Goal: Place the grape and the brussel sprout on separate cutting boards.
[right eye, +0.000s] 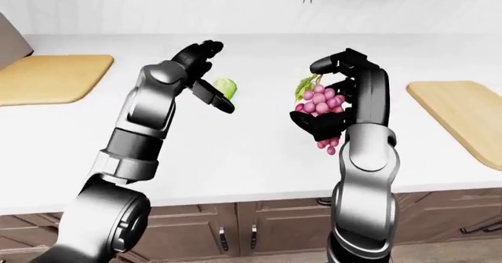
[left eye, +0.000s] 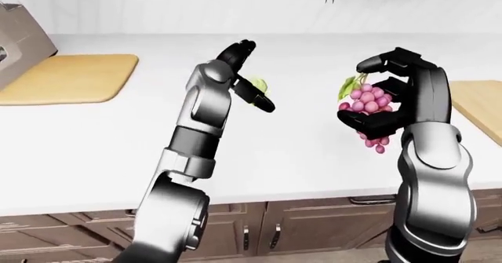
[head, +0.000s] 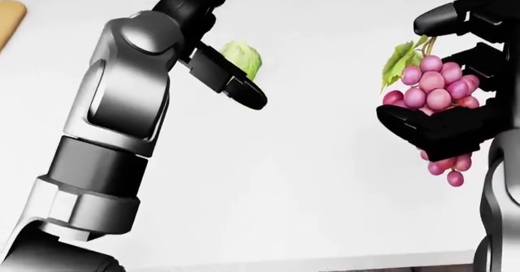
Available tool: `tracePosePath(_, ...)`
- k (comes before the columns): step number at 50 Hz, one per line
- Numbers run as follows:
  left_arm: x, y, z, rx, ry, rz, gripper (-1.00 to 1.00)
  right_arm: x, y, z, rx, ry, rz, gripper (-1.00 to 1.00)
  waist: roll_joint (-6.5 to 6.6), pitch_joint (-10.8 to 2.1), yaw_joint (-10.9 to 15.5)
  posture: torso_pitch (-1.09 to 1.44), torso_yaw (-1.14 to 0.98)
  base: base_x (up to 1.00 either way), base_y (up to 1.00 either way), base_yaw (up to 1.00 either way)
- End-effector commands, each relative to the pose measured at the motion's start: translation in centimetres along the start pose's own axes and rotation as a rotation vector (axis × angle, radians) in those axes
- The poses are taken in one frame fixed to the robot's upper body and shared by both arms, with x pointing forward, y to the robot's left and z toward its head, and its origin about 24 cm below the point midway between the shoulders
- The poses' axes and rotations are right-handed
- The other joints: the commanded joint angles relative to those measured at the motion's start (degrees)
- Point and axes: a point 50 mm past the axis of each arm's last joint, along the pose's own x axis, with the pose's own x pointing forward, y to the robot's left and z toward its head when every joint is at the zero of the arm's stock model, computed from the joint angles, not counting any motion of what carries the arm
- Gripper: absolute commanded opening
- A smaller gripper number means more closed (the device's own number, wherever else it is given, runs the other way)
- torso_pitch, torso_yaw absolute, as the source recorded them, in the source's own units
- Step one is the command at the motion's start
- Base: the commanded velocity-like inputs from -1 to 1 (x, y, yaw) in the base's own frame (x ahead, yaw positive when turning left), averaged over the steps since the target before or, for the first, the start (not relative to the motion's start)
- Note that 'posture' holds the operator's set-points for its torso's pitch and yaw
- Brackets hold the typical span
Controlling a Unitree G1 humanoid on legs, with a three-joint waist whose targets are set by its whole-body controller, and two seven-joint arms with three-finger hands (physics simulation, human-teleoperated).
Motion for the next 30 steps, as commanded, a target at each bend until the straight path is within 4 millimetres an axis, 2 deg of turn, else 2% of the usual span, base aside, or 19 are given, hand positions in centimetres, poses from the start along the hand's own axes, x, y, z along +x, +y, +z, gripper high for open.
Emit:
tracePosePath(1, -0.7, 1.0, 2.5, 0.027, -0.103, 0.046, 0.8, -0.3, -0.6, 1.9, 0.011, -0.112, -0.036, -1.0, -0.29, -1.89, 0.03, 0.0, 0.0, 0.0, 0.0, 0.0)
tracePosePath(13, 0.8, 0.8, 1.6, 0.04, -0.082, 0.054, 0.64, 0.0, -0.2, 1.6, 0.006, -0.112, -0.032, -1.0, -0.23, -2.27, 0.0, 0.0, 0.0, 0.0, 0.0, 0.0)
tracePosePath(30, 2.4, 1.2, 1.5, 0.022, -0.081, 0.096, 0.51, 0.0, 0.3, 1.1, 0.003, -0.108, -0.022, -1.0, -0.26, -2.77, -0.08, 0.0, 0.0, 0.0, 0.0, 0.0)
